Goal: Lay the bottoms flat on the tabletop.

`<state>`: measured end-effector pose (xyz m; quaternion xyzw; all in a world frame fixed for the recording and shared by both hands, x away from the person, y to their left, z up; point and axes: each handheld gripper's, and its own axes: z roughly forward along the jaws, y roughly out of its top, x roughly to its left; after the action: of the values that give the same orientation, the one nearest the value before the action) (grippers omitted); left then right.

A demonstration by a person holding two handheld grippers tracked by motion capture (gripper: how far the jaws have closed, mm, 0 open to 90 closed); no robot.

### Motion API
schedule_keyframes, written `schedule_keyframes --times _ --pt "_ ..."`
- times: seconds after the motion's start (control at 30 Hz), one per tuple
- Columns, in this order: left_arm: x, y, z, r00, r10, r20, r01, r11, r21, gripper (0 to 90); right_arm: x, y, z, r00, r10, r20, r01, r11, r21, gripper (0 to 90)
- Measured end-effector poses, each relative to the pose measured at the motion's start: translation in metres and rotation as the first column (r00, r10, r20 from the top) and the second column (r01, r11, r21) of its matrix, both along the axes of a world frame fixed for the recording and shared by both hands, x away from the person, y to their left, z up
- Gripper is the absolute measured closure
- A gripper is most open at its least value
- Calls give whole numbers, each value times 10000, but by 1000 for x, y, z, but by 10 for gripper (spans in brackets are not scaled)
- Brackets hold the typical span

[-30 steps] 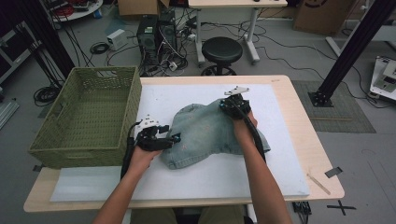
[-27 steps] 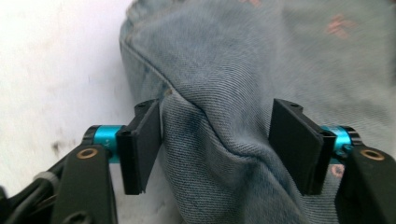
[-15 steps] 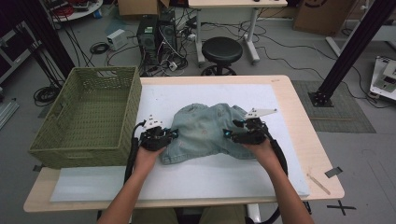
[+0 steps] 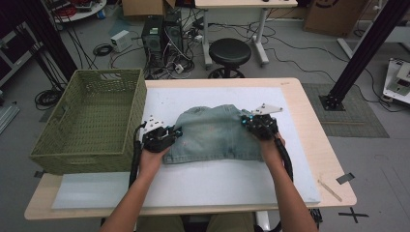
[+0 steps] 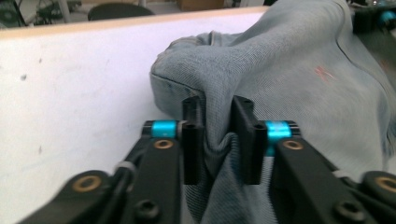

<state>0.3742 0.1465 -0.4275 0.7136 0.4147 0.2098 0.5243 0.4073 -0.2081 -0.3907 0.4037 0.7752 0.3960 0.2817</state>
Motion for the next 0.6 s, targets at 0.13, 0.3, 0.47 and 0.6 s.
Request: schedule_keyframes --times 0.13,0.3,0.47,0.6 --pt "-1 -14 0 9989 -471 -44 472 9983 337 486 19 0 -2 9950 -999 -28 999 9949 -98 900" --pt "-6 -23 1 9937 -1110 -141 1117 9919 611 440 37 -1 -17 9789 -1985 -480 1973 9799 -281 899" --pt "-1 -24 -9 9821 -1345 -1317 1520 9794 1330 458 37 5 -21 9836 -1730 -504 1707 9842 -478 889" --pt "1 -28 -15 9809 -1074 -1619 1408 9673 2112 723 27 1 -16 9935 -1049 -436 1041 9944 -203 795"
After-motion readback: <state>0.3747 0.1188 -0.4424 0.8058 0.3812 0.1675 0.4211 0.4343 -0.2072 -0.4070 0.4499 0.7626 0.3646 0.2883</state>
